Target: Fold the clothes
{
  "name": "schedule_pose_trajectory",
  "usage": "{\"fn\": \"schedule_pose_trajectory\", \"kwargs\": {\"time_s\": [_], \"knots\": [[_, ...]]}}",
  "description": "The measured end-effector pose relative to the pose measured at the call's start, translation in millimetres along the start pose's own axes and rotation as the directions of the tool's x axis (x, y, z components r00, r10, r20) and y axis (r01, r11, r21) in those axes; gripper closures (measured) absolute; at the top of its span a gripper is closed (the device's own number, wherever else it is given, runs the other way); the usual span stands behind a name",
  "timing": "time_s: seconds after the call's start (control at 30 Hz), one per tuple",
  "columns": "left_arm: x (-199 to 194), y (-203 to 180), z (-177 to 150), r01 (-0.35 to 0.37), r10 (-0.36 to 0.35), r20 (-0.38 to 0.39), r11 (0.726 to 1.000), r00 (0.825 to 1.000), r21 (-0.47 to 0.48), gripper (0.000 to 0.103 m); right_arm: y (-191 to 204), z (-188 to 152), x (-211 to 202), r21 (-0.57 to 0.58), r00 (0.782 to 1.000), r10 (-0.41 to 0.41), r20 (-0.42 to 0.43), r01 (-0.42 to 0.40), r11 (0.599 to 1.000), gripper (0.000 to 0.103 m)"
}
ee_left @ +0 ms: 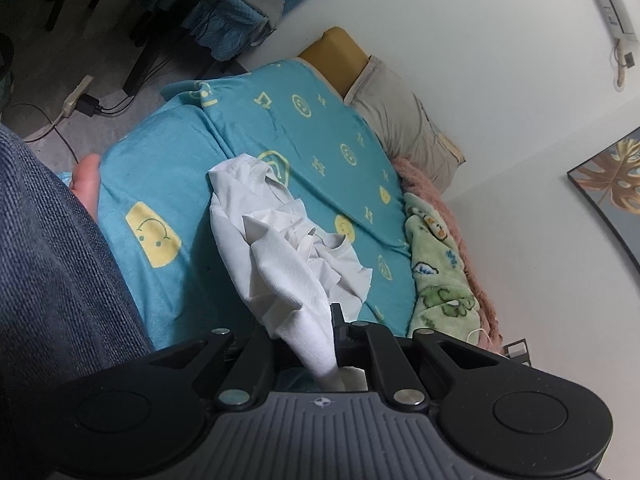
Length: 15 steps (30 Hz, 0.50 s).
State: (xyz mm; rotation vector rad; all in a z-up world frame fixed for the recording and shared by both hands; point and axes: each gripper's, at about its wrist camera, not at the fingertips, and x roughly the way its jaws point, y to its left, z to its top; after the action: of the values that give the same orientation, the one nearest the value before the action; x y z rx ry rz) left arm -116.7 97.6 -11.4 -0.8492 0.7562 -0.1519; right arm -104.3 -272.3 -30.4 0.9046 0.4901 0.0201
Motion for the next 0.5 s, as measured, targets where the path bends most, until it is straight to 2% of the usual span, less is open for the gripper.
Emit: {"fn": "schedule_pose_trajectory", "kwargs": {"time_s": [0.17,0.5], "knots": [[29.3,-13.9,27.4,-0.067,0.067,-0.005,0.997,0.998,0.041,0.097,11.6,19.8,39.6,-0.024,0.999,-0.008,-0.038,0.008,1.0,0.096],[128.6,-45.6,105.8,-0.158,0.156,0.024,0.982,0.987,0.106,0.097,39.5,73.6,153.5,-0.083,0.994,-0.055,-0.096,0.047,0.995,0.096]]}}
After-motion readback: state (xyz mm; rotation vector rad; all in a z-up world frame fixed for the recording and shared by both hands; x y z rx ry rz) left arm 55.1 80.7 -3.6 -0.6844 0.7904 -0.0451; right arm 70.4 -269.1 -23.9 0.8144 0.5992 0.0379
